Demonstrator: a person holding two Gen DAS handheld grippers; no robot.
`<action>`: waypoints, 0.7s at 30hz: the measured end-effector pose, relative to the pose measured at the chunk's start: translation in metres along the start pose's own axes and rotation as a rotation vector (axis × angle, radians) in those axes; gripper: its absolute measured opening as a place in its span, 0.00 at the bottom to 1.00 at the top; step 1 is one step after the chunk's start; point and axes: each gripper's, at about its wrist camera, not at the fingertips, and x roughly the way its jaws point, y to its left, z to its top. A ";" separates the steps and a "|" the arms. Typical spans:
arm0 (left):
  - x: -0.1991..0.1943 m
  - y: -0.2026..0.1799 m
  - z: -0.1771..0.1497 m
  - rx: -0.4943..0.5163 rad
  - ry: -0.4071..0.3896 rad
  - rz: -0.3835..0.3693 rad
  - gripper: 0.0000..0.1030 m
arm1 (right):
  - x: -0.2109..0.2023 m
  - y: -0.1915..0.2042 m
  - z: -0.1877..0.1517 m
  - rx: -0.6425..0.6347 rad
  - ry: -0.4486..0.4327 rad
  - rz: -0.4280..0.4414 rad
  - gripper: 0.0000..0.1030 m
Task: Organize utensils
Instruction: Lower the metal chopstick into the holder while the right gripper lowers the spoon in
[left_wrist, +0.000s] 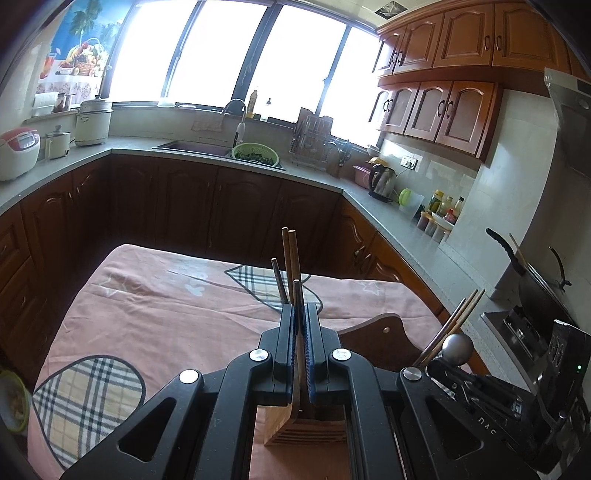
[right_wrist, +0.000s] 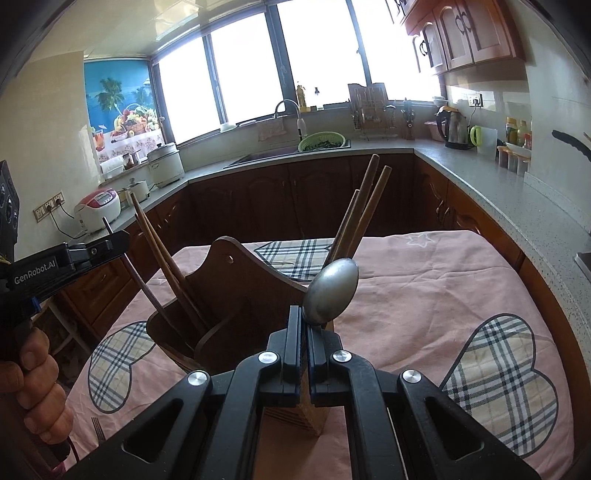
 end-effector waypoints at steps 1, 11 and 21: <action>0.000 0.000 0.002 0.002 -0.001 0.001 0.04 | 0.000 0.000 0.000 0.001 0.000 0.001 0.02; 0.006 -0.002 -0.002 0.007 0.005 0.021 0.04 | 0.006 -0.004 -0.001 0.023 0.013 0.012 0.02; 0.009 -0.002 0.000 -0.014 0.020 0.027 0.05 | 0.005 -0.005 -0.001 0.040 0.019 0.021 0.02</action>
